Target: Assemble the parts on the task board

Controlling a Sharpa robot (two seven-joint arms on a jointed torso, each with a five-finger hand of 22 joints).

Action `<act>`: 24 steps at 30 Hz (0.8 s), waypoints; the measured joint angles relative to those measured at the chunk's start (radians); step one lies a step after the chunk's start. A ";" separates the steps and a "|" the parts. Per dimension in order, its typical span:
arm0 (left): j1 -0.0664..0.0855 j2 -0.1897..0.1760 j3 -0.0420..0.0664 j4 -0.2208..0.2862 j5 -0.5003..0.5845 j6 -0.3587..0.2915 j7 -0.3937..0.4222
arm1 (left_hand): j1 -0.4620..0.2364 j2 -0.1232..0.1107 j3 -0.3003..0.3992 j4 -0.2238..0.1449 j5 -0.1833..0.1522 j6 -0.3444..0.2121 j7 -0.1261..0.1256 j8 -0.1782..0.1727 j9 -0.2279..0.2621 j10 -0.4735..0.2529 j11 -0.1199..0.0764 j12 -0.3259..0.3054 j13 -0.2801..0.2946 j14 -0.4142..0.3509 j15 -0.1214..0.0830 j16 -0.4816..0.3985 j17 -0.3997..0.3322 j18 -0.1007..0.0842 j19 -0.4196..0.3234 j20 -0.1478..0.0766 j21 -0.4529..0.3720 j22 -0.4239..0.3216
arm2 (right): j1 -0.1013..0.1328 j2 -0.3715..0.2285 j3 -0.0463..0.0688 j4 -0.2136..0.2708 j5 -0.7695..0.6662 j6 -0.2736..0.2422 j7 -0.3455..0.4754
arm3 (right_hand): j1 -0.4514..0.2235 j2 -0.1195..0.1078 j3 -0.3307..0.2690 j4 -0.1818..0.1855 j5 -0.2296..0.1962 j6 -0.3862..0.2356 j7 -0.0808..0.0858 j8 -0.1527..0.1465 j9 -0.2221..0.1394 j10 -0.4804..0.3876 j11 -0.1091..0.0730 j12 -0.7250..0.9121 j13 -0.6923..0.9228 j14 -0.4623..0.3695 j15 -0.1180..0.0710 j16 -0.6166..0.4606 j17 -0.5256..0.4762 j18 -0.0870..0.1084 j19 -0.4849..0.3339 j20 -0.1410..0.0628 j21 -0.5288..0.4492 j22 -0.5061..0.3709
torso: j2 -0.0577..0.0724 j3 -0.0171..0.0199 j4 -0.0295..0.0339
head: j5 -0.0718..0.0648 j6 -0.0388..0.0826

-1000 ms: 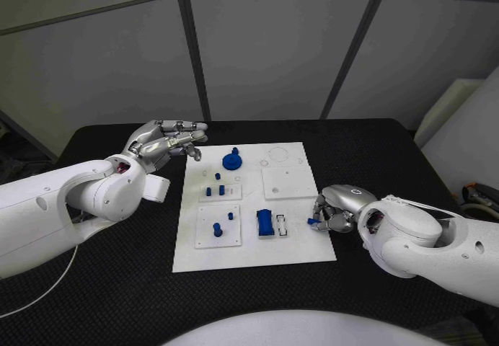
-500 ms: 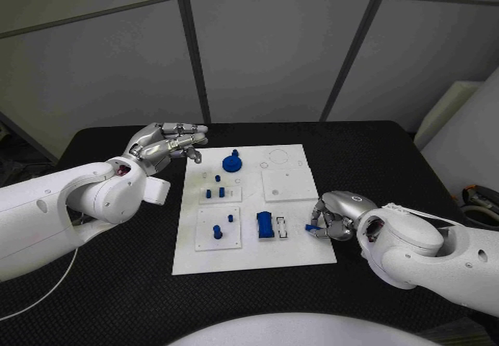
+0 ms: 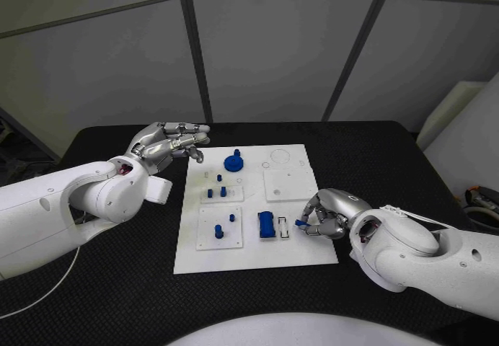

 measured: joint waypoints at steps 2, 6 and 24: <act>0.000 0.000 0.000 0.000 0.000 0.000 0.000 | 0.000 0.000 0.000 0.000 0.000 0.000 0.000 0.000 0.000 0.000 0.000 0.000 0.000 0.000 0.000 0.000 0.000 0.000 0.000 0.000 0.000 0.000 | 0.000 0.012 0.000 -0.006 0.013 -0.008 0.000 | 0.000 0.000 0.003 0.001 0.005 0.003 0.003 0.000 0.000 0.000 0.000 0.000 0.000 0.000 0.000 0.000 0.000 0.000 0.004 -0.004 0.000 0.001 | 0.000 0.0001 0.0001 | 0.000 0.000; 0.000 0.000 0.000 0.000 0.000 0.000 0.000 | 0.000 0.000 0.000 0.000 0.000 0.000 0.000 0.000 0.000 0.000 0.000 0.000 0.000 0.000 0.000 0.000 0.000 0.000 0.000 0.000 0.000 0.000 | 0.000 0.037 0.000 -0.022 0.042 -0.021 0.002 | -0.015 0.002 0.006 0.004 0.006 0.003 0.003 0.001 0.000 0.005 -0.005 0.000 0.002 0.000 0.000 0.001 0.000 0.000 0.004 -0.004 0.000 0.001 | 0.001 0.0000 0.0001 | 0.000 0.000; 0.000 0.000 0.000 0.004 0.000 0.007 0.000 | 0.000 0.000 0.000 0.000 0.000 0.000 0.000 0.000 0.000 0.000 0.000 0.000 0.000 0.000 0.000 0.000 -0.001 0.000 0.000 0.000 0.000 0.000 | 0.001 0.099 0.001 -0.068 0.117 -0.020 0.004 | -0.113 0.006 0.030 0.005 0.012 0.008 -0.002 0.013 0.016 0.020 -0.013 0.010 0.011 0.000 0.000 0.005 0.001 -0.016 0.007 0.000 0.004 0.007 | 0.001 -0.0002 -0.0003 | 0.005 -0.005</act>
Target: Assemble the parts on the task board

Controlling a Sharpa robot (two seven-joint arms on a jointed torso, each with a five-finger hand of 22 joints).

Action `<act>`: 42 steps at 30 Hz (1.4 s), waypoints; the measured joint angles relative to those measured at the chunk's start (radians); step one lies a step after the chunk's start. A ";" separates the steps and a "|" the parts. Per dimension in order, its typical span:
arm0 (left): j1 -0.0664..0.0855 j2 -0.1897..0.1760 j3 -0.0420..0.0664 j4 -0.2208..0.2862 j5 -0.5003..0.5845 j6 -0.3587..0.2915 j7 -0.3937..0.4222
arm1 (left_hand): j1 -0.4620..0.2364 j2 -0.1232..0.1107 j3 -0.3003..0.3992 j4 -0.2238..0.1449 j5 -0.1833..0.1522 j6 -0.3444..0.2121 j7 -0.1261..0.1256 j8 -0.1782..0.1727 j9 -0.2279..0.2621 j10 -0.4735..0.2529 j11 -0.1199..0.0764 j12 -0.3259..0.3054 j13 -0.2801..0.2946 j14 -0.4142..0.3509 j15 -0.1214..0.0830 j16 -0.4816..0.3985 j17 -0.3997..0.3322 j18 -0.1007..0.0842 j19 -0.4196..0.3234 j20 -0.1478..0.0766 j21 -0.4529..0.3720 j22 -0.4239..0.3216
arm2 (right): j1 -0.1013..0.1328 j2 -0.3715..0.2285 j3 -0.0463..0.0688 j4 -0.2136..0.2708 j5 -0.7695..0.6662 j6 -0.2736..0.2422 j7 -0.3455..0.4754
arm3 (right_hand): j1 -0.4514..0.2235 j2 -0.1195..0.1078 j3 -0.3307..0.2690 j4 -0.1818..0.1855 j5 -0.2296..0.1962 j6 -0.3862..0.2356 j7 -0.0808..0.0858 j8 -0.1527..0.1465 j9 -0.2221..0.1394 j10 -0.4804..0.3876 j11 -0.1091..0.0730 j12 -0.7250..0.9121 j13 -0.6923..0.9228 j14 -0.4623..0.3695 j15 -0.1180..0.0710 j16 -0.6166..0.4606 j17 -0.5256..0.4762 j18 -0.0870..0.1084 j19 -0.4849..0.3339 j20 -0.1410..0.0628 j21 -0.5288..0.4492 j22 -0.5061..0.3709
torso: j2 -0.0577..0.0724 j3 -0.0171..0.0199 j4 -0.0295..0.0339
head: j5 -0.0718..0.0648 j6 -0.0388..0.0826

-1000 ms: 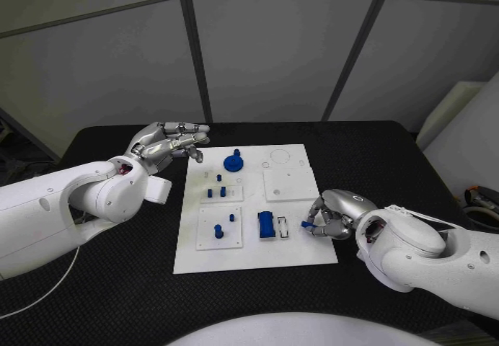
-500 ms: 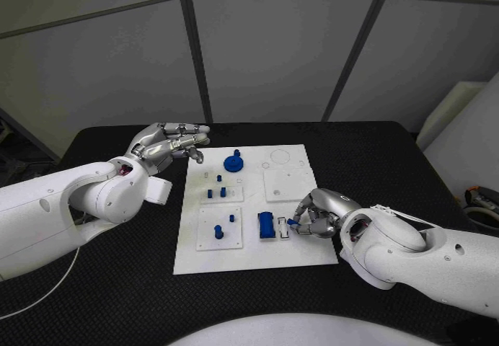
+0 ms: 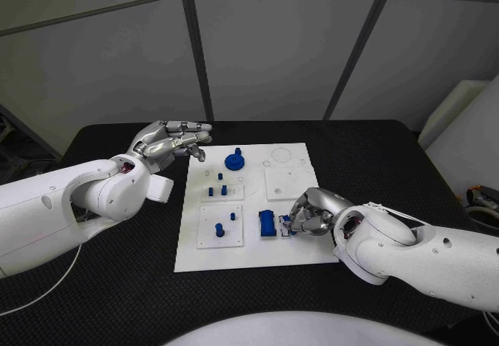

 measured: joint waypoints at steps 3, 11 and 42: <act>0.000 -0.001 0.000 0.001 0.000 0.001 0.000 | 0.000 0.000 0.000 0.000 0.000 0.000 0.000 0.000 0.000 0.000 0.000 0.000 0.000 0.000 0.000 0.000 0.000 0.000 0.000 0.000 0.000 0.000 | 0.000 0.003 0.000 -0.001 0.004 0.004 0.000 | -0.048 0.001 0.003 0.000 0.044 0.007 -0.007 0.006 0.006 0.005 -0.005 0.000 0.000 0.000 0.000 0.004 0.000 0.000 0.002 -0.002 0.000 0.001 | 0.000 0.0000 -0.0001 | 0.000 -0.001; 0.000 -0.002 0.000 0.001 0.000 0.004 -0.001 | 0.000 0.000 0.000 0.000 0.000 0.000 0.000 0.000 0.000 0.000 0.000 0.000 0.000 0.000 0.000 0.000 0.000 0.000 0.000 0.000 0.000 0.000 | 0.000 0.005 0.000 -0.002 0.010 0.012 0.000 | -0.082 0.003 -0.006 0.000 0.106 0.016 -0.010 0.018 0.020 0.008 -0.007 0.016 0.000 0.004 -0.004 0.004 0.000 0.000 0.004 -0.004 0.004 0.005 | -0.001 0.0003 -0.0010 | 0.000 -0.002; 0.000 -0.004 0.000 0.002 0.000 0.015 -0.011 | 0.000 0.000 0.000 0.000 0.000 0.000 0.000 -0.004 0.000 0.001 0.001 0.000 0.000 0.000 0.000 0.000 -0.001 0.000 0.000 0.000 0.000 0.000 | -0.001 0.004 -0.001 -0.001 0.014 0.022 0.002 | -0.241 0.024 -0.112 -0.004 -0.117 0.021 -0.014 0.035 0.062 0.021 -0.007 0.027 0.000 0.000 -0.007 0.004 0.000 0.000 0.007 -0.007 0.004 0.007 | -0.001 0.0001 -0.0007 | 0.003 -0.005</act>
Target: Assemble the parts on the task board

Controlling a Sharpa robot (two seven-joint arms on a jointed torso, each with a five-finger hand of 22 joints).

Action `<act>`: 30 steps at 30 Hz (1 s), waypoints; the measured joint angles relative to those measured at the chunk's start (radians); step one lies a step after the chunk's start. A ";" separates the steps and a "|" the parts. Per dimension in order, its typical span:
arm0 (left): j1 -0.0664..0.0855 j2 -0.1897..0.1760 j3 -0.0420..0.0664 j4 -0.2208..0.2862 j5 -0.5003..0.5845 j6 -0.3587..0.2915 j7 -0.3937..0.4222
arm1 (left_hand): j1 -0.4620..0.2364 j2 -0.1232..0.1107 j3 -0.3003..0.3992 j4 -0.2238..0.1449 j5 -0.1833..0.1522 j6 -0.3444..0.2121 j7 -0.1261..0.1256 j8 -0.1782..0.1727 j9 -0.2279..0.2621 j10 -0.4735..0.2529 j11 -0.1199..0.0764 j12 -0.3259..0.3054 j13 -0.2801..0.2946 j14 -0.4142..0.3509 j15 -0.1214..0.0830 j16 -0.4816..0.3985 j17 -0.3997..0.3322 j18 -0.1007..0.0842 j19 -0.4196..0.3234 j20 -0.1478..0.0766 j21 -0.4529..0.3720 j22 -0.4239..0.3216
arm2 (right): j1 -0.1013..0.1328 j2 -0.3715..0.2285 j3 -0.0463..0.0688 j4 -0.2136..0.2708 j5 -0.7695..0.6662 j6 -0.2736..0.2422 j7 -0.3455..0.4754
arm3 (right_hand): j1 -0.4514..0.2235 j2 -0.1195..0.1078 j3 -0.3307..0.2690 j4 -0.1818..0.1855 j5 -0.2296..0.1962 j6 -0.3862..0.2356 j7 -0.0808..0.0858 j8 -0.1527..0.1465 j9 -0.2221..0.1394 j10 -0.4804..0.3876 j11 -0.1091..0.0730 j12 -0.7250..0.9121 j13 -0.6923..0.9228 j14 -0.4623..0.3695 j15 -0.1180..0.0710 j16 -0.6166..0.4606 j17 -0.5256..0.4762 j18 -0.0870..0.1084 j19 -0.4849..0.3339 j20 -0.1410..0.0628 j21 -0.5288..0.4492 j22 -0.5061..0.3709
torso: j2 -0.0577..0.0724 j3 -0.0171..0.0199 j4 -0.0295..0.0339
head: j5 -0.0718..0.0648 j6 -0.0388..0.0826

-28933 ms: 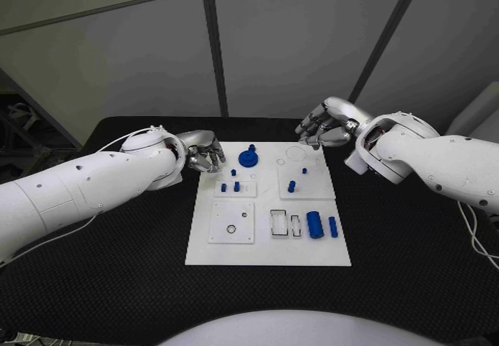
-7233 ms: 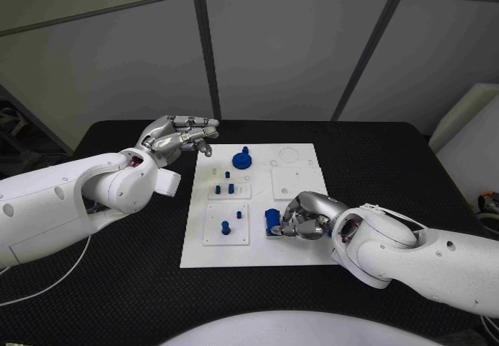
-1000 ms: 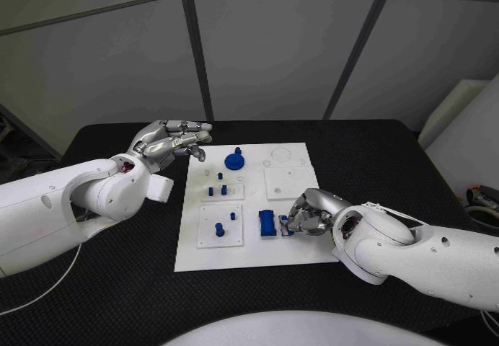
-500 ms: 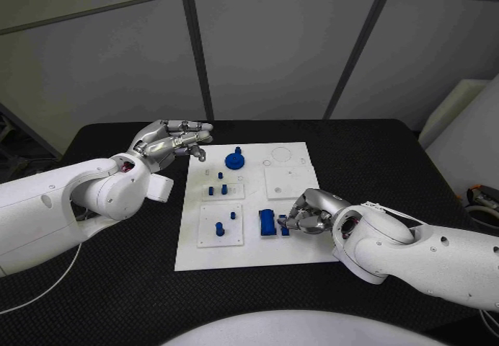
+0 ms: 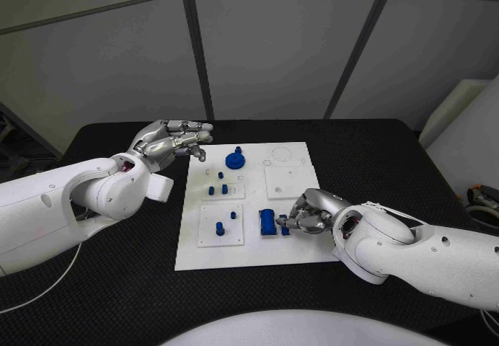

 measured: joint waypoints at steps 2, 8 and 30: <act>0.000 0.000 0.000 0.000 0.000 0.000 0.000 | 0.000 0.000 0.000 0.000 0.000 0.000 0.000 0.000 0.000 0.000 0.000 0.000 0.000 0.000 0.000 0.000 0.000 0.000 0.000 0.000 0.000 0.000 | 0.000 -0.005 0.000 0.003 0.000 0.001 0.002 | 0.021 -0.003 -0.002 -0.002 -0.009 -0.003 0.003 0.004 0.003 0.000 0.000 0.000 0.000 0.000 0.000 0.000 0.000 0.000 0.000 0.000 0.000 0.000 | 0.000 0.0000 0.0000 | 0.000 0.000; 0.000 0.000 0.000 0.000 0.000 0.001 -0.001 | 0.000 0.000 0.000 0.000 0.000 0.000 0.000 0.000 0.000 0.000 0.000 0.000 0.000 0.000 0.000 0.000 0.000 0.000 0.000 0.000 0.000 0.000 | 0.000 -0.025 0.000 0.014 -0.002 0.008 0.018 | 0.138 -0.012 -0.002 -0.043 -0.119 -0.009 0.001 0.008 0.015 0.000 0.000 0.000 0.000 0.000 0.000 0.000 0.000 0.000 0.000 0.000 0.000 -0.002 | -0.001 0.0002 -0.0001 | -0.002 0.002; 0.000 0.001 0.000 -0.002 0.000 0.002 -0.002 | 0.000 0.000 0.000 0.000 0.000 0.000 0.000 0.000 0.000 -0.006 0.002 0.000 0.000 0.000 0.000 0.000 0.000 0.000 0.000 0.000 0.000 0.000 | 0.000 -0.016 0.000 -0.014 -0.017 0.019 0.070 | 0.217 0.002 -0.012 -0.052 -0.197 -0.011 0.004 0.009 0.024 0.000 0.000 0.000 0.003 0.000 0.000 0.000 0.000 0.000 0.000 0.000 0.000 -0.002 | 0.000 0.0011 -0.0003 | 0.003 0.005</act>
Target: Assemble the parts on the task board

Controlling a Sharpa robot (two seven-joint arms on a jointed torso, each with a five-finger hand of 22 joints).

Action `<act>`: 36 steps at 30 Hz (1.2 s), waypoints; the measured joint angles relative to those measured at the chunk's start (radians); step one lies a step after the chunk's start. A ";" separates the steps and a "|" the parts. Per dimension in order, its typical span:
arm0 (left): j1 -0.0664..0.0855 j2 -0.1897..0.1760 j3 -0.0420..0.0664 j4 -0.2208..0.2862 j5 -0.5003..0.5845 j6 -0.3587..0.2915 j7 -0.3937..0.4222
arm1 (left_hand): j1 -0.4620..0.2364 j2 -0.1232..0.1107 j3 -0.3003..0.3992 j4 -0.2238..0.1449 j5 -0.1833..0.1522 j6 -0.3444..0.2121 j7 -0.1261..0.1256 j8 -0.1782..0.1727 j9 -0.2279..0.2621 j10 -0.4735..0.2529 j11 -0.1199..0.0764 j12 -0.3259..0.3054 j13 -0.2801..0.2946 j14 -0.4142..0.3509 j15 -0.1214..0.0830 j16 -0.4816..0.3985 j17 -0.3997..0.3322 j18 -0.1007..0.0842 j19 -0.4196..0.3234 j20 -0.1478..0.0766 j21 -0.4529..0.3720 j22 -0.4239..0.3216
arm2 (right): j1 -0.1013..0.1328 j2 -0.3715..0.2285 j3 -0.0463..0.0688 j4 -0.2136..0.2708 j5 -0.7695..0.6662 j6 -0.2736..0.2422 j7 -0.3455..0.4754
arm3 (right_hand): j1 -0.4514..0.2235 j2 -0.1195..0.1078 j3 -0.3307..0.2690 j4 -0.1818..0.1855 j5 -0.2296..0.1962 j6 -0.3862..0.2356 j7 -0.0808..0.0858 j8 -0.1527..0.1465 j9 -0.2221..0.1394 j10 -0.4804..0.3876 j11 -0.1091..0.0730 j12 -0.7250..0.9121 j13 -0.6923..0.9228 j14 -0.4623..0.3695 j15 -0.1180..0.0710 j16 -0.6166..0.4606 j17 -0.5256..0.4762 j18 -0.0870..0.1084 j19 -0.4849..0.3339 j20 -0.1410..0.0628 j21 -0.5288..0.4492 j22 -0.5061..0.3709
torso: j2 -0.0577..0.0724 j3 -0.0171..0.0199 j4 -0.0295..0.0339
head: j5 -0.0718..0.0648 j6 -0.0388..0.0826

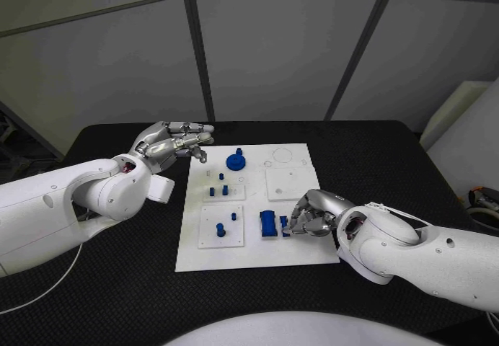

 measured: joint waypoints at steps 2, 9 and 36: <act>0.000 0.000 0.000 0.000 0.000 0.000 0.000 | 0.000 0.000 0.000 0.000 0.000 0.000 0.000 0.000 0.000 -0.001 -0.001 0.000 0.000 0.000 0.000 0.000 0.000 0.000 0.000 0.000 0.000 0.000 | 0.000 -0.010 0.000 0.009 0.000 -0.008 0.009 | -0.013 0.003 -0.011 0.011 0.022 0.000 0.000 0.000 0.001 0.000 0.000 0.000 -0.001 0.000 0.000 0.000 0.000 0.000 0.000 0.000 0.000 0.000 | 0.000 0.0000 -0.0006 | 0.000 0.001; 0.000 0.001 0.000 -0.001 0.000 -0.001 0.000 | 0.000 0.000 0.000 0.000 0.000 -0.004 0.004 0.000 0.000 -0.001 -0.001 0.000 0.000 0.000 0.000 0.000 -0.001 0.000 0.000 0.000 0.000 0.000 | 0.000 -0.045 0.003 0.024 0.050 -0.079 0.094 | -0.036 -0.015 -0.042 0.042 0.099 -0.044 0.018 -0.017 -0.003 -0.031 0.016 -0.063 -0.012 0.000 0.000 -0.023 0.000 0.000 -0.042 0.006 -0.050 -0.052 | -0.002 -0.0018 -0.0005 | -0.002 0.008; -0.002 0.192 -0.001 -0.304 0.116 -0.146 0.097 | -0.028 0.005 -0.095 0.069 0.000 -0.088 -0.005 -0.041 -0.001 -0.146 0.090 -0.111 -0.024 -0.225 0.143 -0.774 -0.298 -0.011 -0.499 0.173 -0.430 -0.503 | 0.075 0.262 0.095 -0.618 1.056 -0.004 0.874 | 0.245 0.029 0.139 0.019 0.019 -0.161 0.157 -0.224 -0.325 -0.374 0.181 -1.190 -1.203 -0.447 0.208 -1.391 -1.137 0.095 -0.589 0.226 -1.103 -0.931 | -0.059 -0.0061 -0.0120 | 0.006 0.137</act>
